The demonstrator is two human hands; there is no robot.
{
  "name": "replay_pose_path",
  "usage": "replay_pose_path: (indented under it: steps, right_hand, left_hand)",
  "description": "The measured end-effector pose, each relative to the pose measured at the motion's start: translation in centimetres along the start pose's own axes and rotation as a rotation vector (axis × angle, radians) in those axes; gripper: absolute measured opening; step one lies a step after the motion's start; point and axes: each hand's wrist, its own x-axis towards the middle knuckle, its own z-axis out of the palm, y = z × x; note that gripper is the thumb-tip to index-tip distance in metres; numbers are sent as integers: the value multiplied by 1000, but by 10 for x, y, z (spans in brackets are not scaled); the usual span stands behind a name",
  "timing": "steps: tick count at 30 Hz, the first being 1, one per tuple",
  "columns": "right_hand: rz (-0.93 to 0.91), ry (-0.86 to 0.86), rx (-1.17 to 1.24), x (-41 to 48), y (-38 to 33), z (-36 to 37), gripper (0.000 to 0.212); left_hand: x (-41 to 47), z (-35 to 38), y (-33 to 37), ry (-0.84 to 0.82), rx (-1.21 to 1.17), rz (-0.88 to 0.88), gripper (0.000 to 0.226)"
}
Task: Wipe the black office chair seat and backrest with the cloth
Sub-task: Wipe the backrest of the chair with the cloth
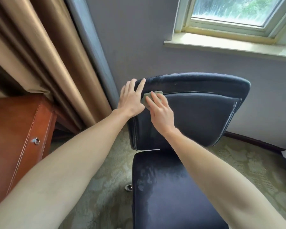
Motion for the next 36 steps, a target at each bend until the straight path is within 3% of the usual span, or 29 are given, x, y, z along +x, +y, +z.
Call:
replay_pose_path:
  steps: [5, 9, 12, 17, 19, 21, 25, 31, 33, 36]
  right_hand:
    - [-369, -121, 18, 7, 21, 3, 49]
    - [-528, -175, 0, 9, 33, -7, 44]
    - [-427, -117, 18, 4, 44, -14, 47]
    - [15, 27, 190, -6, 20, -20, 33]
    - [-28, -18, 199, -4, -10, -18, 30]
    - [-206, -53, 214, -12, -35, -10, 31]
    - [-328, -11, 253, -39, -65, 17, 41]
    - [-487, -77, 176, -36, -51, 18, 48]
    - [-444, -29, 144, -33, -27, 13, 46]
    - [-231, 39, 141, -32, -11, 7, 51]
  left_hand:
    - [-12, 10, 12, 95, 90, -94, 92]
    - [-32, 9, 1, 120, 170, -114, 101]
    - [-50, 5, -3, 122, 205, -160, 107]
    - [-72, 3, -6, 136, 214, -251, 101]
    - [-70, -4, -9, 172, 145, -186, 95]
    - [-67, -14, -17, 168, 28, -79, 90]
    - [-73, -32, -42, 47, -154, 5, 89]
    - [-88, -26, -51, 5, 64, 85, 101]
    - [-90, -25, -50, -6, 108, 93, 105]
    - [-92, -28, -46, -18, 113, 74, 108]
